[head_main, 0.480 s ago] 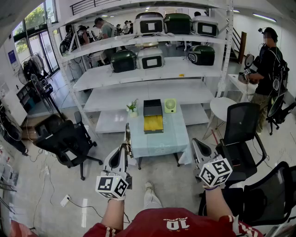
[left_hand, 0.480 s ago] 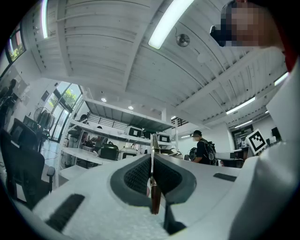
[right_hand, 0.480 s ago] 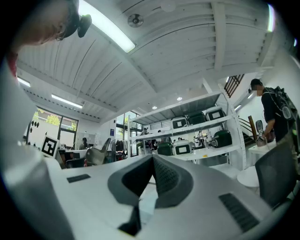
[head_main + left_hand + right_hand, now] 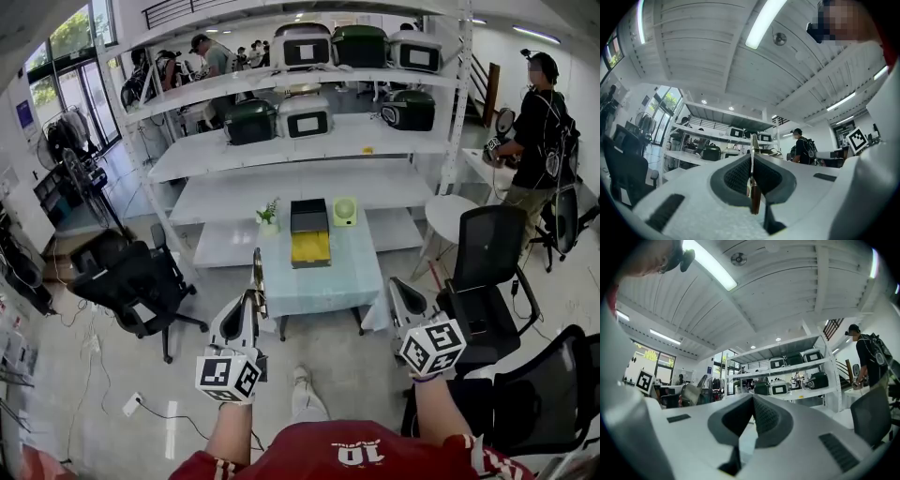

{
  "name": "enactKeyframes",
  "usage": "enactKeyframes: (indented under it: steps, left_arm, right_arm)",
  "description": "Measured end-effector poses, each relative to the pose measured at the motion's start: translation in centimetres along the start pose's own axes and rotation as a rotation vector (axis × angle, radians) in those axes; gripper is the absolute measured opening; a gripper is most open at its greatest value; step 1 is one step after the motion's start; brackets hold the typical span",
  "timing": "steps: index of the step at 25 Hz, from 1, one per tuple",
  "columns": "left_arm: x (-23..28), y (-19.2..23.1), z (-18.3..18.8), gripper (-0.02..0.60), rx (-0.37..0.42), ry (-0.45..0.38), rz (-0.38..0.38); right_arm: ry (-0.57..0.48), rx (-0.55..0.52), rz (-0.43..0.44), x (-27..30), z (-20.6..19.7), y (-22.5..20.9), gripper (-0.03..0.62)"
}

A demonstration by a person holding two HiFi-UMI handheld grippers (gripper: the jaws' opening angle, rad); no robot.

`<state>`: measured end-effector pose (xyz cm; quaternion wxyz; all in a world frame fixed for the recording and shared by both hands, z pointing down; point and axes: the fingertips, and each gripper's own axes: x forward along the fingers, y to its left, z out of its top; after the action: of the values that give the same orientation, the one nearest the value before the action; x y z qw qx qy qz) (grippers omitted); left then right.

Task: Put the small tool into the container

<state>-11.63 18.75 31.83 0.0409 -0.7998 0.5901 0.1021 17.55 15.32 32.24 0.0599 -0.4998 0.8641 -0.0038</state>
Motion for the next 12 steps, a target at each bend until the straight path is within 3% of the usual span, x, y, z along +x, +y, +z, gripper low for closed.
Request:
enactKeyframes:
  steps: [12]
  left_arm:
    - [0.19, -0.43, -0.29, 0.011, 0.01, 0.007, -0.003]
  right_arm:
    - [-0.014, 0.002, -0.026, -0.34, -0.17, -0.6, 0.005]
